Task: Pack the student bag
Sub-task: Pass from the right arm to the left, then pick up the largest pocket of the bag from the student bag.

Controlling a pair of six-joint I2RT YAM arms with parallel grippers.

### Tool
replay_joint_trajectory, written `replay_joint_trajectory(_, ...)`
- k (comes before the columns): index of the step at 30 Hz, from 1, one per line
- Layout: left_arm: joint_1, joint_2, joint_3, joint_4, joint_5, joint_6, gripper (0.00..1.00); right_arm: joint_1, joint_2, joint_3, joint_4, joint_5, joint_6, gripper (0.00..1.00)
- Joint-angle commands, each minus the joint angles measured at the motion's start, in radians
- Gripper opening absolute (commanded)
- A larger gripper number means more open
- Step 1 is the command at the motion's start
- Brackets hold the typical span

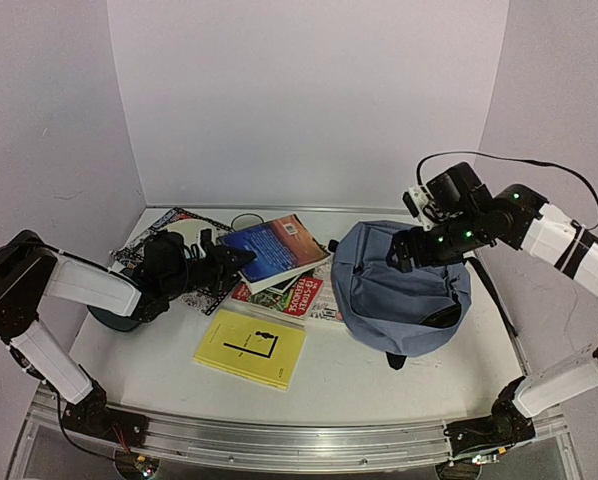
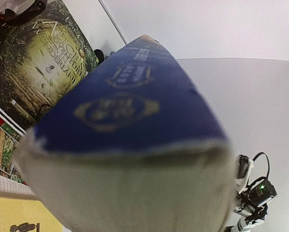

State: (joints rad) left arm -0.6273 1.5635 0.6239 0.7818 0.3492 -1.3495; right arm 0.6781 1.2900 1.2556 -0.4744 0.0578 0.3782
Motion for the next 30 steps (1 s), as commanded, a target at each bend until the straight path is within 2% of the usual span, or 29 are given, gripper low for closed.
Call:
replay_joint_trajectory(1,0.009,-0.115,0.084,0.168,0.068,0.077,0.0,-0.005,0.09,0.102,-0.426,0.182,-0.21,0.91)
replay_joint_trajectory(5,0.016,-0.14,0.097,0.113,0.083,0.108,0.0,-0.005,0.161,0.128,-0.589,0.289,-0.295,0.98)
replay_joint_trajectory(7,0.018,-0.15,0.108,0.066,0.097,0.13,0.0,-0.005,0.192,0.123,-0.64,0.344,-0.329,0.98)
replay_joint_trajectory(15,0.018,-0.184,0.143,-0.042,0.119,0.196,0.0,-0.005,0.259,0.073,-0.641,0.438,-0.459,0.98)
replay_joint_trajectory(19,0.018,-0.185,0.152,-0.055,0.131,0.207,0.0,-0.005,0.301,0.011,-0.597,0.422,-0.512,0.94)
replay_joint_trajectory(27,0.018,-0.194,0.166,-0.076,0.144,0.224,0.0,-0.006,0.334,-0.092,-0.447,0.477,-0.594,0.68)
replay_joint_trajectory(30,0.018,-0.19,0.17,-0.08,0.151,0.225,0.0,-0.006,0.358,-0.105,-0.394,0.473,-0.62,0.62)
